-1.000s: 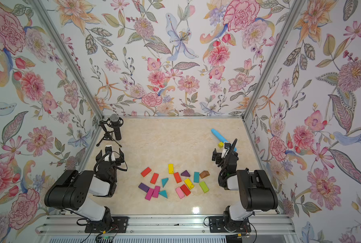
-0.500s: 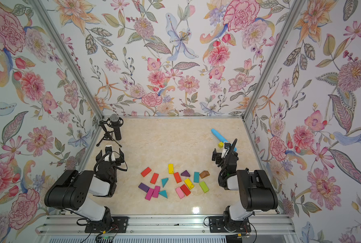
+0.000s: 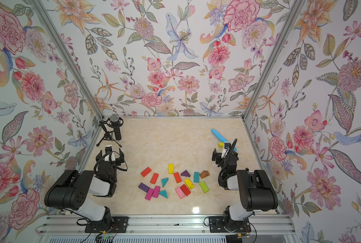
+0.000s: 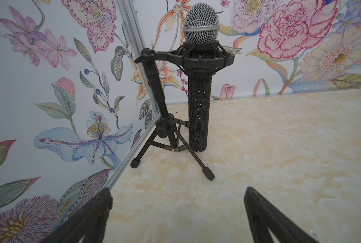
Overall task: Assemble a piece of candy with building blocks
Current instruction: Pick up the building block from the center of the board.
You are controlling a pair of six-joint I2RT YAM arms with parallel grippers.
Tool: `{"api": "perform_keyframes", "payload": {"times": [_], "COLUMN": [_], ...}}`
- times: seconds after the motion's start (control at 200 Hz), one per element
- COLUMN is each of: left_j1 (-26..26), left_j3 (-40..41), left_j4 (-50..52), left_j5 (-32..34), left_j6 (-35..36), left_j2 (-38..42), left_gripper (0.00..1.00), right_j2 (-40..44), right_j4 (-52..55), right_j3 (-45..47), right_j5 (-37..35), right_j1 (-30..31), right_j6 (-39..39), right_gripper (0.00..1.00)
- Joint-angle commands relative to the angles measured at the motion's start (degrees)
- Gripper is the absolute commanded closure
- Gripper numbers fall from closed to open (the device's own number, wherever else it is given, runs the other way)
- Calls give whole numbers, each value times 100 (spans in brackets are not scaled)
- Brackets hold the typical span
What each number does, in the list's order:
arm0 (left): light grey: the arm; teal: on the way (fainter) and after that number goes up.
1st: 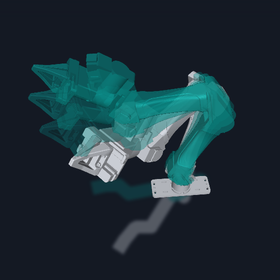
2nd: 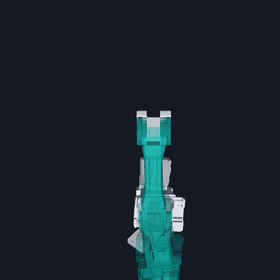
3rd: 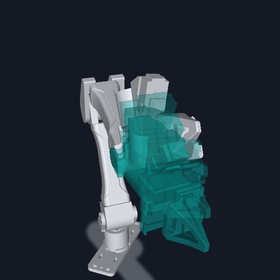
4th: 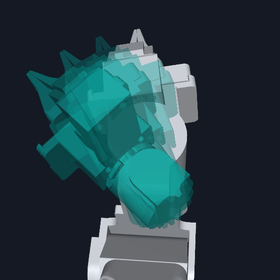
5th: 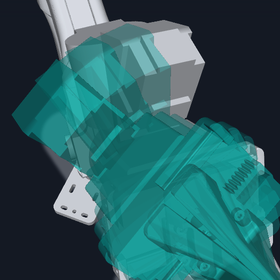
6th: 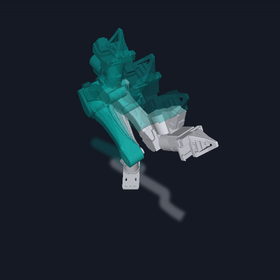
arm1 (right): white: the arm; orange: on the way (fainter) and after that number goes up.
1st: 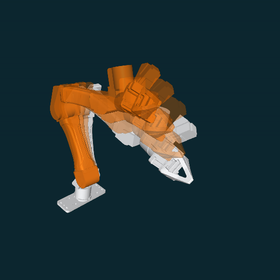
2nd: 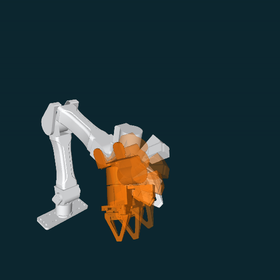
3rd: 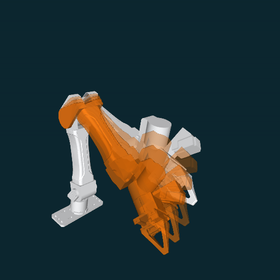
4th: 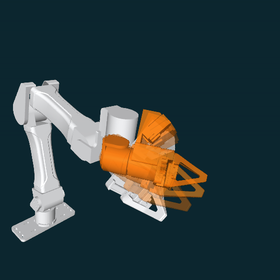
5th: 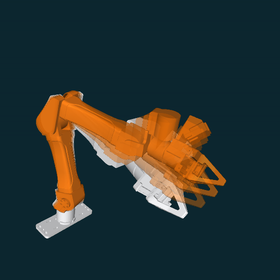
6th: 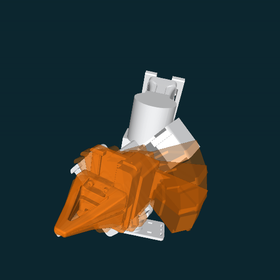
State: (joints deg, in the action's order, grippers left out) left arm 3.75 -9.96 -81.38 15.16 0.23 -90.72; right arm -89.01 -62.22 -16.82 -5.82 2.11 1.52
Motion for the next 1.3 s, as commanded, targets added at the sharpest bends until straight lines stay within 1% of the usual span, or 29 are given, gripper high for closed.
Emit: {"api": "perform_keyframes", "payload": {"times": [0.0, 0.325, 0.42, 0.465, 0.5, 0.52, 0.545, 0.575, 0.605, 0.666, 0.696, 0.741, 0.796, 0.831, 0.876, 0.926, 1.011, 1.076, 1.136, 1.206, 1.266, 1.291], "left_j1": [12, 12, 54, 36, 3, -91, -175, -155, -88, -38, 142, 485, 733, 879, 1084, 1266, 1407, 1439, 1476, 1690, 1922, 2098], "left_j3": [-72, -61, 29, 29, -140, -194, -109, -61, -40, 29, 29, -47, -271, -426, -686, -1015, -1746, -2113, -2482, -2758, -2831, -2824], "left_j4": [-106, -130, -443, -446, -15, 160, 81, -59, -63, -192, -229, 256, 1054, 1544, 2328, 3309, 5432, 6419, 7330, 8073, 8479, 8587], "left_j5": [-110, -108, -206, -109, 196, 38, -22, 389, 685, 459, 817, 1419, 1717, 1974, 2364, 2556, 2122, 1276, 447, -250, -752, -846], "left_j6": [65, 78, 166, 110, -54, -138, -217, -286, -332, -178, -27, 185, 302, 282, 121, -438, -1570, -2179, -2610, -2926, -3143, -3263], "left_j2": [54, 54, 61, 55, 56, 54, 54, 146, 315, 431, 533, 863, 1324, 1601, 1969, 2296, 2717, 2884, 2906, 2871, 2833, 2823], "left_gripper": [1, 1, 1, 1, 1, 1, 1, 1, 1, 1, 1, 1, 1, 1, 1, 1, 1, 1, 1, 1, 1, 1], "right_j2": [57, 59, 50, 46, 50, 50, 59, 87, 210, 714, 891, 1008, 1122, 1250, 1483, 1859, 2632, 3119, 3307, 3366, 3387, 3398], "right_j4": [-80, -98, -81, -77, -72, -76, -89, -106, 120, 1053, 1374, 1547, 1942, 2510, 3336, 3782, 4232, 5038, 5987, 6785, 7137, 7231], "right_j3": [-12, 1, -11, -9, -17, -16, -2, -2, -63, -318, -417, -443, -542, -701, -930, -941, -767, -957, -1331, -1663, -1777, -1796], "right_j5": [45, 54, 81, 92, 105, 109, 125, 67, -11, -124, -207, -309, -367, -429, -500, -475, -333, -159, -3, 312, 438, 449], "right_j1": [-22, -24, -39, -48, -52, -60, -61, -57, -59, -44, -41, -42, -64, -57, -18, 67, 333, 534, 735, 1076, 1523, 1719], "right_j6": [25, 24, 17, 9, 6, -1, -2, -15, -41, -57, -89, -168, -346, -457, -578, -695, -921, -1193, -1489, -1737, -1976, -2073], "right_gripper": [0, 0, 0, 0, 0, 0, 0, 0, 0, 0, 0, 0, 0, 0, 0, 0, 0, 0, 0, 0, 0, 0]}}
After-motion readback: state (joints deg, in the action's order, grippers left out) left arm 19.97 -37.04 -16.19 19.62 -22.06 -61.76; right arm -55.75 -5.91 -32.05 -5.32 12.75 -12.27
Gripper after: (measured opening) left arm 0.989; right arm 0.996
